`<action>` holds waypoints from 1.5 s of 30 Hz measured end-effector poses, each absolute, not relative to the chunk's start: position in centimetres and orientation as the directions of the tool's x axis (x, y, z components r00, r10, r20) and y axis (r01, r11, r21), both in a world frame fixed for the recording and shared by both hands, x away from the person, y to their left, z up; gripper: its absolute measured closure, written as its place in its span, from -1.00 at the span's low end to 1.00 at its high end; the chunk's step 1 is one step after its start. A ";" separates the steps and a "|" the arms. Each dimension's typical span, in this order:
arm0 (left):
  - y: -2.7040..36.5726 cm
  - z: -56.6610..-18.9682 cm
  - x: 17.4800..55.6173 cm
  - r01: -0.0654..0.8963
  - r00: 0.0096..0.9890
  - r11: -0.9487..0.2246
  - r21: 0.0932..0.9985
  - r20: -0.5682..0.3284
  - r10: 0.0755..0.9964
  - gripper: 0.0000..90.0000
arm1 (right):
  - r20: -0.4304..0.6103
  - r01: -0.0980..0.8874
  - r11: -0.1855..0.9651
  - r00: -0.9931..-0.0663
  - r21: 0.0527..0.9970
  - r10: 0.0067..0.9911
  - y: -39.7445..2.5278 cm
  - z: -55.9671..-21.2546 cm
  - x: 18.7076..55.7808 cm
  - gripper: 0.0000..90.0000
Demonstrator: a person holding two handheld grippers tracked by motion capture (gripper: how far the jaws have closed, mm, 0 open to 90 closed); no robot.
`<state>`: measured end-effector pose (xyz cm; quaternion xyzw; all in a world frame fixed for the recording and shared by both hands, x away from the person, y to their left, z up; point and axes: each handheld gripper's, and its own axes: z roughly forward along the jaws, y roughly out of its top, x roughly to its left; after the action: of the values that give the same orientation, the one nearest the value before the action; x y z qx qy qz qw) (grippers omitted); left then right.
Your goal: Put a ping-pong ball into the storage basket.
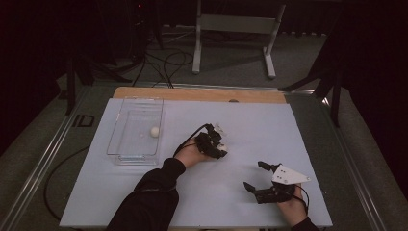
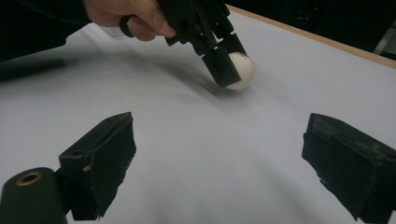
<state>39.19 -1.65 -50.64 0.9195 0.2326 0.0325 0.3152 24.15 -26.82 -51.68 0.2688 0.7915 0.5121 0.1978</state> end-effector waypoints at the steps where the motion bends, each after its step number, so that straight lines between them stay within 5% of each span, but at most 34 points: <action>1: -1.6 -50.5 39.1 0.404 0.892 -0.696 0.594 -0.086 0.444 0.16 | -0.039 0.222 0.332 -0.777 0.917 0.628 -26.8 -51.7 24.2 -0.79; 45: 1.4 -45.1 36.3 0.328 0.933 -0.738 0.589 -0.080 0.351 0.16 | -0.036 0.230 0.332 -0.772 0.915 0.634 -26.7 -51.7 24.2 -0.79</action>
<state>36.25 1.41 -45.14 0.9321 0.1820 0.0182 0.3125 24.15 -26.73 -51.66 0.2730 0.7917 0.5092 0.1983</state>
